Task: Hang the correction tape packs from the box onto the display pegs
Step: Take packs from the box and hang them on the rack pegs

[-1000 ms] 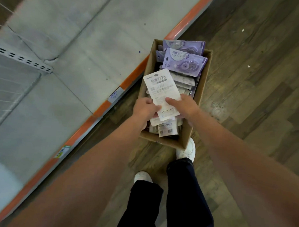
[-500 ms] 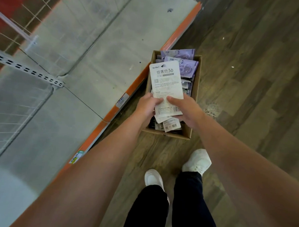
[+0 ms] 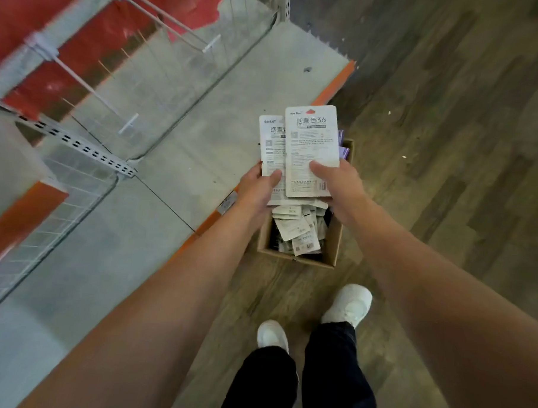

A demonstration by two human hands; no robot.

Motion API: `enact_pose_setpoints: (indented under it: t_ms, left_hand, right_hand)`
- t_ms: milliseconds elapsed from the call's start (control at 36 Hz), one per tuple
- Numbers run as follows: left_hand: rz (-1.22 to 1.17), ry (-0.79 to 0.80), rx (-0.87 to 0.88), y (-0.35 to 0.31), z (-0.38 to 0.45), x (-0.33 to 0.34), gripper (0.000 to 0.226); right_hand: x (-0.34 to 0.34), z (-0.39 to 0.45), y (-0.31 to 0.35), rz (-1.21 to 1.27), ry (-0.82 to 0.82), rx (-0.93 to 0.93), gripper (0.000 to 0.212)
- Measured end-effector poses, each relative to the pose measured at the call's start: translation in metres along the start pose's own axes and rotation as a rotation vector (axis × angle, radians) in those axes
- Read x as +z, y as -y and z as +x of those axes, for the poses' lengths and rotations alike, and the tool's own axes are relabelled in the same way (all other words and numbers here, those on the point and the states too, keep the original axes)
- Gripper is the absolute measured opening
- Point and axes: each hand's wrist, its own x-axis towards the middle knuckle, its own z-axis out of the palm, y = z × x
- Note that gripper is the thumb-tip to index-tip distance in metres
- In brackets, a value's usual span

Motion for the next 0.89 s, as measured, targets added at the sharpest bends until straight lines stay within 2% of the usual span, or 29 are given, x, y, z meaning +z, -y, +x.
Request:
enact_pose_setpoints:
  t_ms: [111,250,528,722,889]
  left_hand:
    - [0.039,-0.072,0.033,-0.026,-0.025,-0.007,0.026]
    - [0.036,-0.107,0.079,-0.065,-0.063,-0.018,0.024]
    - [0.027,-0.187,0.176,-0.137,-0.111,-0.024,0.022]
    - [0.117,-0.236,0.274,-0.185,-0.136,0.002,0.028]
    - [0.127,-0.230,0.320,-0.223,-0.152,0.036,0.023]
  right_hand:
    - [-0.005,-0.017,0.033,-0.093,-0.098,-0.021,0.033]
    - [-0.002,-0.044,0.073,-0.152,-0.100,-0.030,0.031]
    - [0.005,-0.085,0.146,-0.086,0.068,-0.079,0.039]
    - [-0.007,-0.097,0.199,0.108,0.151,-0.063,0.035]
    - [-0.010,-0.106,0.252,0.189,0.319,-0.078,0.033]
